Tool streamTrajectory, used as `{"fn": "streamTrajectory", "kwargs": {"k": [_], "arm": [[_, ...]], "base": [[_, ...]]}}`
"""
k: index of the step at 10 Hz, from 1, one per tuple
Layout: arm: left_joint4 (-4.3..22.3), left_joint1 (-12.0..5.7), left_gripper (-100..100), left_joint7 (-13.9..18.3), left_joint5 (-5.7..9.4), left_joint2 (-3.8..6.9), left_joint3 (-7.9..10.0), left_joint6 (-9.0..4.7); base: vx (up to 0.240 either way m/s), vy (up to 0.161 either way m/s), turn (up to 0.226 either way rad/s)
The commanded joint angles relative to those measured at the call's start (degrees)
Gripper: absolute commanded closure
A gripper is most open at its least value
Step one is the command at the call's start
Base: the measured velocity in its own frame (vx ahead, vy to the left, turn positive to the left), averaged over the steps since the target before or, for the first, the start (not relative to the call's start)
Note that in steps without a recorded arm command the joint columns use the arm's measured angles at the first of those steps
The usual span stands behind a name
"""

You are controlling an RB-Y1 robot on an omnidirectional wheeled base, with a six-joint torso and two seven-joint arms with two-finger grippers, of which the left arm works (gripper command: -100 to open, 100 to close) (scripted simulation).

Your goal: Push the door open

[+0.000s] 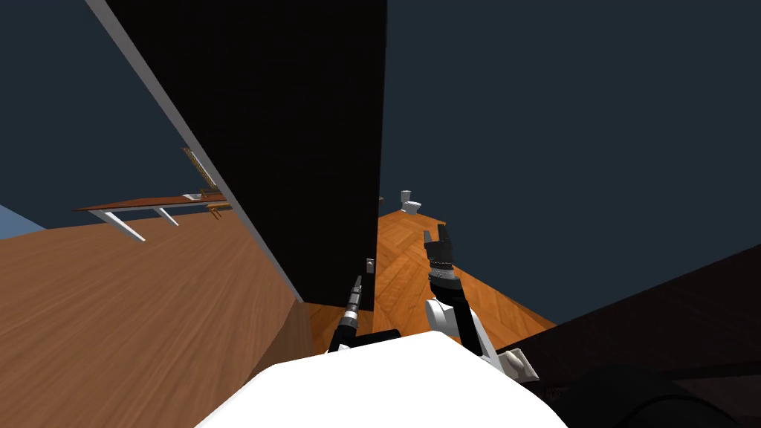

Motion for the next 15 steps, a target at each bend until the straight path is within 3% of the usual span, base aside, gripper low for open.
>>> {"fn": "streamTrajectory", "kwargs": {"k": [1, 2, 3, 4, 6, 7, 9, 10, 11, 15], "arm": [[-1.9, 1.44, -100, -1.3, 1.03, -0.63, -1.36, 0.06], [-2.5, 2.02, -100, -1.8, 1.49, -1.14, -1.97, 0.02], [-2.2, 1.68, -100, -1.4, 1.17, -0.80, -1.53, 0.07], [-2.1, 1.29, -100, -1.4, 1.06, 0.90, -1.05, 0.42], [-1.8, 0.75, -100, -1.2, 0.89, 1.32, -0.45, 0.70], [-1.7, 0.47, -100, -1.1, 0.80, 1.06, -0.14, 0.85], [-1.3, -0.16, -100, -0.8, 0.59, -0.84, 0.56, 1.17], [-1.0, 0.02, -100, -0.8, 0.58, -0.36, 0.25, 0.75], [-1.0, 0.02, 100, -0.8, 0.58, -0.36, 0.25, 0.75], [-1.0, 0.02, 100, -0.8, 0.58, -0.36, 0.25, 0.75]], "base": [[-0.076, 0.001, 0.036], [-0.076, -0.006, 0.026], [-0.036, -0.005, 0.003], [0.130, -0.048, -0.030], [0.247, -0.083, -0.013], [0.249, -0.081, -0.009], [0.222, -0.076, -0.019], [0.077, -0.028, 0.019], [-0.012, 0.003, -0.013], [-0.019, 0.007, -0.003]]}}
